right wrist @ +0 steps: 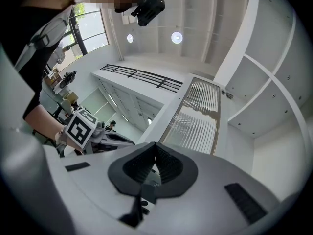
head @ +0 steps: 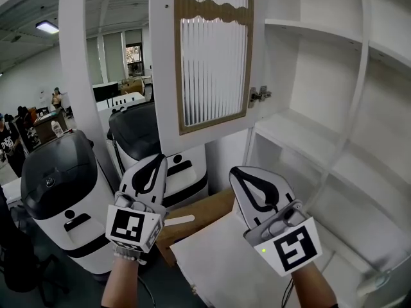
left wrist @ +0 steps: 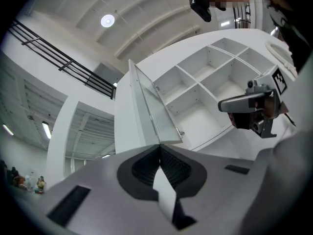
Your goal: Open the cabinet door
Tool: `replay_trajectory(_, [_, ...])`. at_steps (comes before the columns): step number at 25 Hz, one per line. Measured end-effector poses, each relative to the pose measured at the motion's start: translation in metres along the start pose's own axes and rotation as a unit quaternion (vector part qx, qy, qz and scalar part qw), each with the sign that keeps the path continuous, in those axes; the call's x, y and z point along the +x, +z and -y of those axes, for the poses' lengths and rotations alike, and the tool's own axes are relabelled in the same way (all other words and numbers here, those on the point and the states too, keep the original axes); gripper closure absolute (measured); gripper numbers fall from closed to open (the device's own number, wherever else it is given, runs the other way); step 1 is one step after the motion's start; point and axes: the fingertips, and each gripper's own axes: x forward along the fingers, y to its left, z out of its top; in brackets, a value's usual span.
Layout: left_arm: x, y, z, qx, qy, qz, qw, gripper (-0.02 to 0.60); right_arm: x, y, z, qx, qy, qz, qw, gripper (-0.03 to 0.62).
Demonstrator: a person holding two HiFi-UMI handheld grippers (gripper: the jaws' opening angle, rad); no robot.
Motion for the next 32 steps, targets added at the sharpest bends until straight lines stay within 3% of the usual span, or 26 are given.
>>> replay_trajectory(8, [-0.006, 0.005, 0.072, -0.005, -0.061, 0.002, 0.9981, 0.580, -0.032, -0.016, 0.000, 0.007, -0.028, -0.031, 0.999, 0.591])
replay_trajectory(16, [-0.009, 0.009, 0.144, -0.050, -0.134, 0.013, 0.9897, 0.580, -0.080, -0.036, 0.004, 0.018, -0.078, -0.082, 0.993, 0.591])
replay_trajectory(22, [-0.009, 0.007, 0.196, -0.075, -0.186, 0.008, 0.9797, 0.580, -0.117, -0.046, 0.011, 0.027, -0.120, -0.110, 0.986, 0.591])
replay_trajectory(32, [-0.021, -0.001, 0.278, -0.110, -0.279, 0.002, 0.9539, 0.580, -0.179, -0.075, 0.007, 0.057, -0.178, -0.162, 0.969, 0.591])
